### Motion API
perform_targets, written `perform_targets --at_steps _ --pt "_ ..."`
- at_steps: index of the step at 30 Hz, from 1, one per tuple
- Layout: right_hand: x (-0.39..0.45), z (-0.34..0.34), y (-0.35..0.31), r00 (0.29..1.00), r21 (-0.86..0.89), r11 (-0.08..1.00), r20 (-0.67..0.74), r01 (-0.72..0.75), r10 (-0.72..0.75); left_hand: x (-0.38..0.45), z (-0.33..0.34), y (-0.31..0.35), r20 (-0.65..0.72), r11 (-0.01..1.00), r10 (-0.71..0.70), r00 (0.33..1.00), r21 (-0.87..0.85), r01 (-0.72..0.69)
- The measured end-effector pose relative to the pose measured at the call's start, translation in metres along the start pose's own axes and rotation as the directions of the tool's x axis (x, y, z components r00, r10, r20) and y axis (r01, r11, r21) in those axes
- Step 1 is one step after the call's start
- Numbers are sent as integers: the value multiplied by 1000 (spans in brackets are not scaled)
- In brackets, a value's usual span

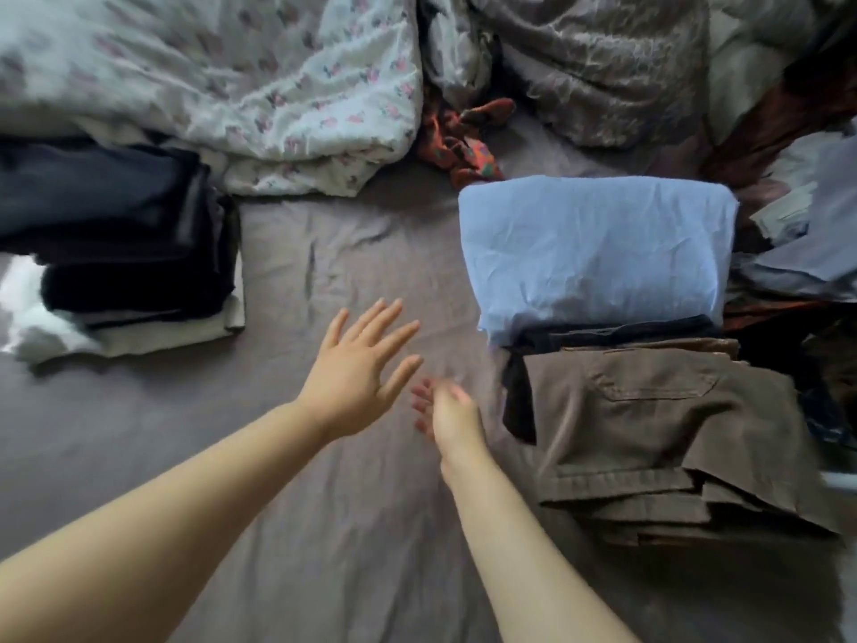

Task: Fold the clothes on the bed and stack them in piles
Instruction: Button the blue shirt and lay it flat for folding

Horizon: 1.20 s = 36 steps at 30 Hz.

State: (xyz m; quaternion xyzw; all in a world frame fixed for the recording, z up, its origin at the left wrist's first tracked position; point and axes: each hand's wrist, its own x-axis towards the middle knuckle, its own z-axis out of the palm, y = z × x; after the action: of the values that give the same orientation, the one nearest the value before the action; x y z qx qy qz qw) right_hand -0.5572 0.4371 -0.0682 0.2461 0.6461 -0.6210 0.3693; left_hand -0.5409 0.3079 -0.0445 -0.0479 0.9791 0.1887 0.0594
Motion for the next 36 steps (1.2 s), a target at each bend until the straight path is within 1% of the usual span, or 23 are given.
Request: perform_targets --at_steps 1,2,4,6,10,14,16,17,18,20,21,22,24,25,26,27,29,31,33,36 --pt "4 17 -9 1000 9 1000 8 -1 1 -10 -12 -29 -40 997 -74 996 32 76" --pt "7 40 -21 999 -18 1000 50 -2 3 -19 -23 -56 -76 986 -148 986 64 153" --pt "13 89 -32 991 -53 999 135 -8 15 -36 -45 -103 -130 948 -279 951 117 295" --pt "19 130 -38 977 -72 997 210 -15 30 -46 -63 -143 -156 907 -376 914 143 397" --pt "32 191 -66 957 -146 989 289 22 21 -53 -94 -210 -191 839 -499 845 138 527" --pt "68 227 -82 948 -167 986 311 -8 60 -39 -127 -266 -291 777 -562 774 135 615" --pt "92 242 -86 952 -173 985 296 -27 78 -19 -147 -287 -290 761 -593 751 102 641" --pt "105 250 -87 952 -172 985 293 -34 84 -9 -154 -295 -257 754 -623 739 54 655" --pt "115 257 -88 952 -177 983 292 -41 92 0 -158 -302 -196 745 -657 728 -24 667" --pt "130 272 -89 937 -198 979 332 -41 106 9 -152 -312 -44 686 -711 702 -264 678" --pt "135 279 -89 924 -206 978 365 -36 111 9 -145 -316 7 648 -720 694 -352 676" --pt "136 286 -89 913 -222 975 394 -22 110 8 -137 -321 15 638 -719 695 -381 669" --pt "134 306 -93 874 -272 962 474 29 107 6 -127 -328 -16 670 -701 713 -358 650" --pt "130 316 -95 829 -299 953 546 59 120 5 -125 -329 -29 685 -693 720 -338 646" --pt "124 326 -98 792 -343 933 597 109 127 4 -124 -330 -26 687 -692 721 -329 648" --pt "122 334 -98 779 -384 913 611 138 139 3 -122 -331 -9 684 -690 724 -335 648" --pt "123 341 -99 780 -448 883 600 140 180 2 -119 -332 23 686 -675 738 -350 638" --pt "117 339 -95 799 -482 869 563 111 211 -5 -117 -329 31 688 -656 754 -386 615" --pt "106 334 -90 820 -471 877 534 90 203 -16 -119 -322 15 690 -638 770 -434 580" --pt "87 310 -73 841 -422 906 501 34 201 -36 -117 -298 -17 741 -598 801 -392 545"
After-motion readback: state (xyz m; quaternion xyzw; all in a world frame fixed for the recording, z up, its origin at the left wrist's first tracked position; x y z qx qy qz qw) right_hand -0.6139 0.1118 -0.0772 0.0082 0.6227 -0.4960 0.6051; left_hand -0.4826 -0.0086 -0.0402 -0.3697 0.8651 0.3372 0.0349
